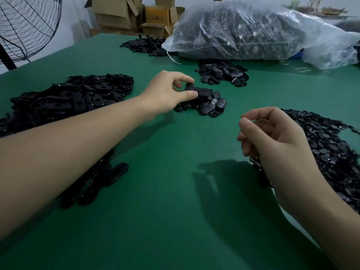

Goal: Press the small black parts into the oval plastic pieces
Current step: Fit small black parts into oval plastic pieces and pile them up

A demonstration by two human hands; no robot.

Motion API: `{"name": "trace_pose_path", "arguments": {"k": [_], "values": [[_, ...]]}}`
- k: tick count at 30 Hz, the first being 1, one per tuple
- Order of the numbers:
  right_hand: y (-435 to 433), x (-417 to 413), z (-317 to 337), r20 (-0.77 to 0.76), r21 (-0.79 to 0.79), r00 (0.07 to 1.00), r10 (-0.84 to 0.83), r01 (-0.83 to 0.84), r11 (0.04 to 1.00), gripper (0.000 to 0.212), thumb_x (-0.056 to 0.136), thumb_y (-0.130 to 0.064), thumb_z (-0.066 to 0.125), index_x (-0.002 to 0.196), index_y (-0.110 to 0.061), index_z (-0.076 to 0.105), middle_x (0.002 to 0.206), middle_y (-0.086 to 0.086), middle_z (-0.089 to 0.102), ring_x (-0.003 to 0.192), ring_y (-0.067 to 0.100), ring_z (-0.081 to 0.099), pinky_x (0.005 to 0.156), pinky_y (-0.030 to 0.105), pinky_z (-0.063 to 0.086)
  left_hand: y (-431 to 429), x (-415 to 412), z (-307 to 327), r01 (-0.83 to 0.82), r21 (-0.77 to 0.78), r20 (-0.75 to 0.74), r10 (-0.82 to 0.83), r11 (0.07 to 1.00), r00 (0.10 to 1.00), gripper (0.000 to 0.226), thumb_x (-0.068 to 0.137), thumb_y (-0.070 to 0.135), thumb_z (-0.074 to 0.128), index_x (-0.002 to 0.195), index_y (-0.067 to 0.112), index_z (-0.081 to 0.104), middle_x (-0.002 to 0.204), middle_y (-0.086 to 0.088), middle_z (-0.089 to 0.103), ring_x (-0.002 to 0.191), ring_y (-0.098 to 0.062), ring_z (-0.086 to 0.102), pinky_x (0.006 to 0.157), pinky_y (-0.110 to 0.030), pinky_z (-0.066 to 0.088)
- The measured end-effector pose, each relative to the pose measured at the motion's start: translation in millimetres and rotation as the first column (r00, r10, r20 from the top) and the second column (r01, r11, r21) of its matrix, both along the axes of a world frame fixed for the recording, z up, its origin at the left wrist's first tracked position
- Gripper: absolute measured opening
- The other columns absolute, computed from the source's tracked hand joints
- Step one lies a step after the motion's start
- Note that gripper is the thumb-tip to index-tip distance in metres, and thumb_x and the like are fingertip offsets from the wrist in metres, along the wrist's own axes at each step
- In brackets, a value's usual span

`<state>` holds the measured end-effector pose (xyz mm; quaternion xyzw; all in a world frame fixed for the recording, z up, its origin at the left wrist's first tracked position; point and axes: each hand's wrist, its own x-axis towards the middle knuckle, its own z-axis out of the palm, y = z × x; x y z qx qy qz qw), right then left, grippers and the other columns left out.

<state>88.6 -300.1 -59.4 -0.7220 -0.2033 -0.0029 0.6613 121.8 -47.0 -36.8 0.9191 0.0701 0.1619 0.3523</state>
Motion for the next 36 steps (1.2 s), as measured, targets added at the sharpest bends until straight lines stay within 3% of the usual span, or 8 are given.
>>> {"name": "trace_pose_path", "arguments": {"k": [4,8,11,16,19,22,29,36], "values": [[-3,7,1,0.008,0.01,0.999,-0.046,0.046,0.999,0.003,0.1,-0.021,0.062,0.097,-0.023,0.063,0.074,0.0,0.068,0.059,0.013,0.057,0.06,0.031,0.044,6,35,-7,-0.1,0.023,-0.064,0.102,0.995,0.993,0.044,0.091,0.046,0.073,0.131,0.029,0.067,0.118,-0.004,0.053,0.1,-0.018,0.053,0.084,-0.025,0.037],[-11,17,5,0.041,-0.015,0.993,-0.11,0.111,0.994,0.007,0.101,-0.021,0.059,0.1,-0.024,0.065,0.077,-0.003,0.07,0.063,0.01,0.059,0.059,0.023,0.045,7,41,-8,-0.039,0.022,-0.157,0.042,0.999,0.987,0.057,0.088,0.058,0.07,0.138,0.033,0.063,0.11,0.001,0.054,0.102,-0.017,0.053,0.089,-0.025,0.038],[-19,24,7,0.215,-0.208,0.959,-0.183,0.229,0.951,0.007,0.099,-0.024,0.061,0.097,-0.028,0.066,0.079,-0.005,0.069,0.067,0.007,0.062,0.061,0.024,0.048,12,35,1,-0.005,-0.026,-0.169,0.0,1.0,0.986,0.06,0.089,0.064,0.065,0.139,0.032,0.061,0.12,0.003,0.058,0.11,-0.015,0.055,0.094,-0.027,0.037],[-24,27,2,0.554,-0.684,0.832,-0.017,0.467,0.56,0.022,0.095,-0.029,0.065,0.114,-0.021,0.072,0.106,0.0,0.065,0.109,0.027,0.051,0.091,0.043,0.046,38,5,30,0.0,0.178,-0.26,0.047,0.984,0.965,0.026,0.099,0.044,0.063,0.121,0.033,0.072,0.118,0.009,0.066,0.108,-0.012,0.059,0.095,-0.028,0.04],[-21,25,1,0.547,-0.783,0.835,0.056,0.487,0.387,0.033,0.096,-0.04,0.06,0.123,-0.024,0.071,0.12,0.004,0.059,0.119,0.031,0.043,0.095,0.048,0.038,63,-15,42,0.029,0.4,-0.362,0.13,0.916,0.923,0.019,0.1,0.029,0.064,0.115,0.035,0.074,0.107,0.008,0.067,0.098,-0.014,0.06,0.09,-0.027,0.04],[-19,25,-2,0.545,-0.813,0.832,0.1,0.496,0.303,0.037,0.098,-0.045,0.055,0.123,-0.024,0.071,0.122,0.003,0.058,0.12,0.032,0.041,0.094,0.048,0.037,85,-29,42,0.0,0.561,-0.367,0.249,0.828,0.896,0.021,0.098,0.022,0.067,0.115,0.032,0.076,0.1,0.004,0.066,0.095,-0.019,0.058,0.087,-0.028,0.042],[-17,27,-2,0.545,-0.818,0.831,0.109,0.499,0.286,0.032,0.098,-0.041,0.056,0.12,-0.024,0.073,0.121,0.003,0.061,0.118,0.032,0.042,0.092,0.047,0.037,96,-32,23,-0.005,0.69,-0.362,0.351,0.724,0.864,0.027,0.093,0.026,0.074,0.12,0.03,0.074,0.12,0.004,0.072,0.111,-0.024,0.062,0.089,-0.036,0.051],[-20,30,-1,0.574,-0.781,0.812,0.103,0.505,0.367,0.014,0.093,-0.034,0.066,0.099,-0.025,0.075,0.106,0.001,0.062,0.111,0.03,0.044,0.084,0.044,0.034,97,-30,16,-0.045,0.721,-0.266,0.336,0.691,0.904,0.014,0.082,0.036,0.084,0.094,0.035,0.078,0.087,0.013,0.07,0.089,-0.019,0.064,0.062,-0.029,0.042]]}}
